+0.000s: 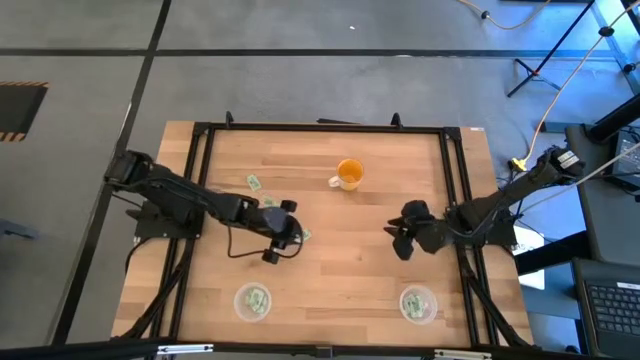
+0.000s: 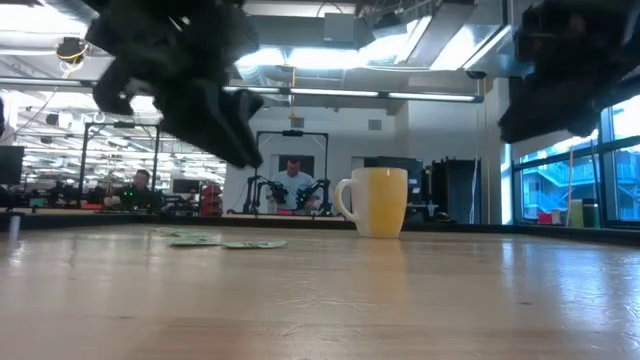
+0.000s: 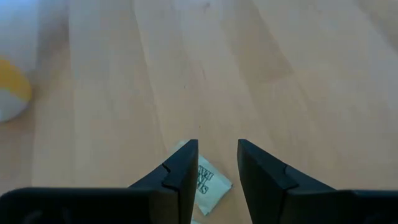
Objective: Pick and place items into bin
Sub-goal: Put the stevia packet into the left transparent bin
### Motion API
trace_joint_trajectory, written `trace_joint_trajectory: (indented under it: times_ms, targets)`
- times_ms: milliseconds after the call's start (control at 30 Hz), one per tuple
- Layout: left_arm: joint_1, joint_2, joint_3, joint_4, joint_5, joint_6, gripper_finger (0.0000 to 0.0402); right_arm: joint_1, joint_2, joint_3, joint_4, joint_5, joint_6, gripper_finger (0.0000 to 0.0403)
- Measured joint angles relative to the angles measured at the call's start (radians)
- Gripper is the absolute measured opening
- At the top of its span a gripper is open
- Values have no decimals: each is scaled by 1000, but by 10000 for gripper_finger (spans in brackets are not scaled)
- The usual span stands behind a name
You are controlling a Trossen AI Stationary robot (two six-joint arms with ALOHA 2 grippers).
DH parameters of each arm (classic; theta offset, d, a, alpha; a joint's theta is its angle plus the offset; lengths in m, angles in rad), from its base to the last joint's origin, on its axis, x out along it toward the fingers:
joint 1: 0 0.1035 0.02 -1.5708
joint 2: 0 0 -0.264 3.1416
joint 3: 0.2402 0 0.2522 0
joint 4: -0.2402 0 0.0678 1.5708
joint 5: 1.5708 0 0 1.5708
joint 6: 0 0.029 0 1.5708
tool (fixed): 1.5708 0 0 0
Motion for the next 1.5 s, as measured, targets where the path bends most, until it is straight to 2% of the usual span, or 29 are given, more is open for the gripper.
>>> trace_joint_trajectory:
  times_ms: [200, 500, 800, 1167, 1400, 1500]
  targets:
    - [9, 92, 13, -9, -62, -43, 90, -74, -15, -79, 109, -31, -62, 135]
    - [28, 188, 15, -25, -79, -85, 86, -75, -12, -159, 338, -31, -167, 135]
    - [28, 229, 19, -17, -39, -98, 77, -75, -11, -163, 337, 12, -171, 135]
    - [27, 231, 17, -26, -13, -103, 5, -75, -11, -163, 337, 18, -168, 135]
    - [27, 228, 16, -28, -11, -94, 2, -75, -11, -163, 335, 19, -169, 135]
    - [27, 204, 12, -34, 14, -77, 2, -75, -11, -163, 330, 51, -170, 135]
